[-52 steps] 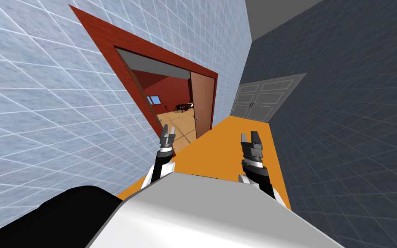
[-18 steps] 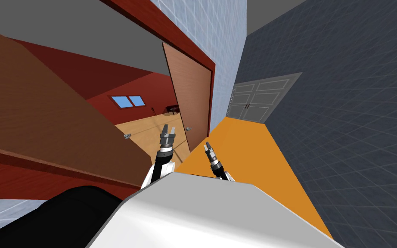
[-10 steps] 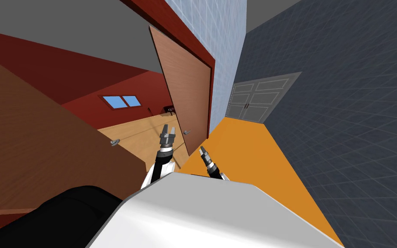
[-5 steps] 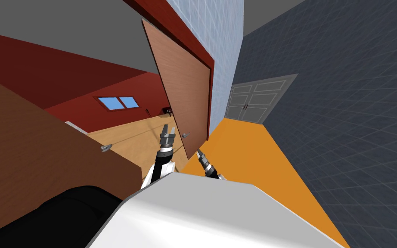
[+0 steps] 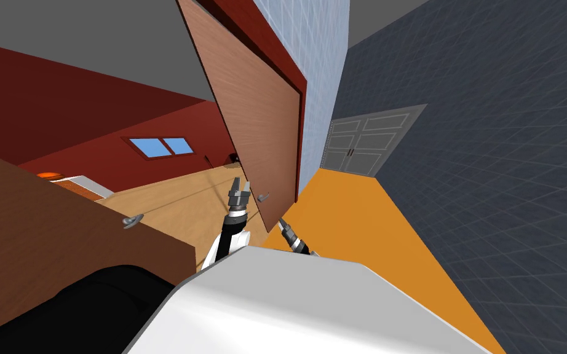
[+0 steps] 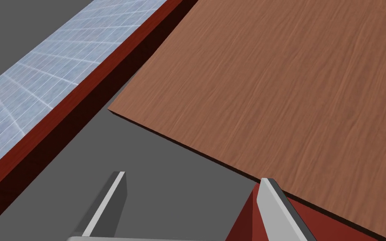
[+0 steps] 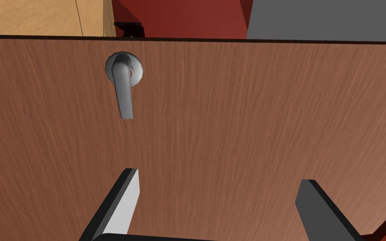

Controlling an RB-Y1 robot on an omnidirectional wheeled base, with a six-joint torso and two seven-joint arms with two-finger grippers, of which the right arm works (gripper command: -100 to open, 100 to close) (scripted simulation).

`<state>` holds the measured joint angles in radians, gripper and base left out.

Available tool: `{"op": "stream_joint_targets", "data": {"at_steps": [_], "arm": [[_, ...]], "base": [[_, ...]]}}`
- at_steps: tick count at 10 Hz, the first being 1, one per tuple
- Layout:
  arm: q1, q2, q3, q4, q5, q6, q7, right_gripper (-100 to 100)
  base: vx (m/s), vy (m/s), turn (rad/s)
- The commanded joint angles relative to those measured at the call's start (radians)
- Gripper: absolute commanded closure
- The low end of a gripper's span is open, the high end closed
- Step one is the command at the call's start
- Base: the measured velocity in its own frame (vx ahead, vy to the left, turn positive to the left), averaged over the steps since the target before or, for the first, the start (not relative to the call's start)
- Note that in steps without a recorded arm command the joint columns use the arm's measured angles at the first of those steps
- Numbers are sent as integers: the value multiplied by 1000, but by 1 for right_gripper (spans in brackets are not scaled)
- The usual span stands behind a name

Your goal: Push the door open

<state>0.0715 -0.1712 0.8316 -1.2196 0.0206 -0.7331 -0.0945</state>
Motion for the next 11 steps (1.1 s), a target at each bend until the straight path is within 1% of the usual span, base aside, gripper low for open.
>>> {"op": "stream_joint_targets", "data": {"at_steps": [1,2,3,4,5,8,10,11], "arm": [[-19,9,10,34,-2,-5,-3,-100],[-29,8,27,57,-3,-7,-8,-100],[-35,8,36,68,-4,-8,-10,-100],[-45,7,53,89,-5,-10,-14,-100],[-50,7,61,99,-6,-10,-15,-100],[-82,5,114,166,-10,-16,-27,-100],[-86,5,120,174,-11,-17,-29,-100],[-97,4,139,197,-12,-19,-33,-100]], "base": [[116,27,-15],[87,29,-23],[110,34,-35],[139,26,-30],[129,32,-20],[163,37,-42],[113,27,-6],[108,32,-30]]}}
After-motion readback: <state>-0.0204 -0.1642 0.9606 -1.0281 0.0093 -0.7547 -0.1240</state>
